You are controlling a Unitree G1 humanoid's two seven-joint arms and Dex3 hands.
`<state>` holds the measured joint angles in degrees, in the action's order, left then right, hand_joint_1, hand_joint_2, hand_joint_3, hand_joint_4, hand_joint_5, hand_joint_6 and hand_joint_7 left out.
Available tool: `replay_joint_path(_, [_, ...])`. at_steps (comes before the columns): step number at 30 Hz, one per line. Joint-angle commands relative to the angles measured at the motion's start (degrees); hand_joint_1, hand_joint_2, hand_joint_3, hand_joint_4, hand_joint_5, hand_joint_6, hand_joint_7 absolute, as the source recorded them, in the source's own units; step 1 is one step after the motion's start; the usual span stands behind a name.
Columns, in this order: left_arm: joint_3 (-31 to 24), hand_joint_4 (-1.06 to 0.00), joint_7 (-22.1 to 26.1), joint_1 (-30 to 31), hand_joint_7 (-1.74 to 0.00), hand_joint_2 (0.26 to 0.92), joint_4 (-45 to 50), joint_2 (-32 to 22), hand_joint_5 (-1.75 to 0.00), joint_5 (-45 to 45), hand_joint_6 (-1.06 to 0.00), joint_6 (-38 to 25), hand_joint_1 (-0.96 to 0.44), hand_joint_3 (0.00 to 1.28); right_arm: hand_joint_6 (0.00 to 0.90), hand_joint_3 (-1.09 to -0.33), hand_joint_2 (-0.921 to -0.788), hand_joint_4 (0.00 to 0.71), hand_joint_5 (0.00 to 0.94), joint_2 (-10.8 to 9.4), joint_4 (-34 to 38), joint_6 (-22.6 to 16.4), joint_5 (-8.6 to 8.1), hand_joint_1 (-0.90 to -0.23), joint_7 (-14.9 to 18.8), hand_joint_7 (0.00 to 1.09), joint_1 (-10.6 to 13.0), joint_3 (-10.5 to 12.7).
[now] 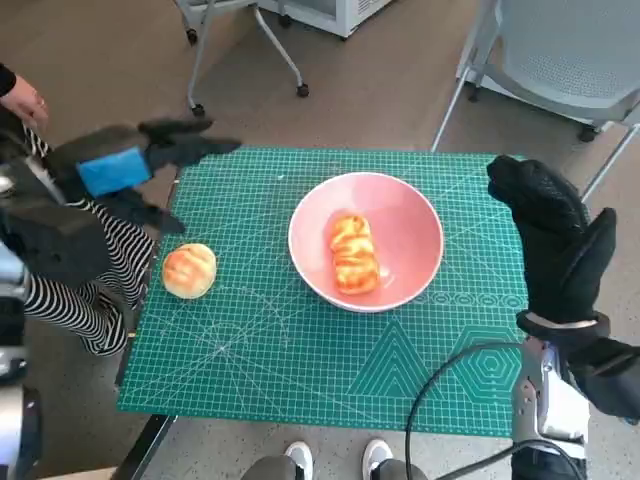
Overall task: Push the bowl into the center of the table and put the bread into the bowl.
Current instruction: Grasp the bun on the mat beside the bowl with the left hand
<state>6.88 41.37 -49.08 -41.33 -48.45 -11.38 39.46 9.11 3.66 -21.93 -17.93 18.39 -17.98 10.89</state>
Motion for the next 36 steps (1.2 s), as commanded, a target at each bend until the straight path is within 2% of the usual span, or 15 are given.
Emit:
replay_joint_path(1, [-0.7,-0.15,0.9,2.5,-0.14,0.801,2.2,-1.5,-0.01,0.6,-0.25,-1.0,-0.48,0.0,0.088,-0.743,-0.921,0.179,0.0,0.8,0.5,1.1,-0.42,-0.704,0.9,0.53,0.5,0.0])
replay_joint_path(17, [-0.5,-0.15,2.9,9.5,-0.09,0.79,3.9,-1.0,0.0,1.0,-0.27,-4.6,-0.45,0.0,0.089,-0.754,-0.921,0.179,0.0,1.7,0.4,1.5,0.69,-0.692,0.5,0.53,0.7,0.0])
replay_joint_path(27, [2.0,-0.14,3.1,9.9,-0.06,0.794,0.0,0.1,0.0,-2.0,-0.27,-6.5,-0.44,0.0,0.091,-0.755,-0.921,0.181,0.001,2.1,0.3,1.8,0.0,-0.692,0.8,0.53,0.6,0.1])
replay_joint_path(34, [3.9,-0.13,2.0,9.4,-0.03,0.785,-3.1,1.2,0.0,-4.5,-0.27,-7.5,-0.35,0.0,0.091,-0.755,-0.921,0.182,0.002,2.0,0.4,1.8,-0.22,-0.693,0.9,0.53,0.6,0.2])
replay_joint_path(36, [6.2,-0.13,-1.1,8.8,-0.02,0.778,-6.0,2.2,0.0,-8.4,-0.28,-8.0,-0.28,0.0,0.091,-0.754,-0.921,0.182,0.001,2.0,0.4,1.8,-0.32,-0.697,0.9,0.53,0.6,0.2])
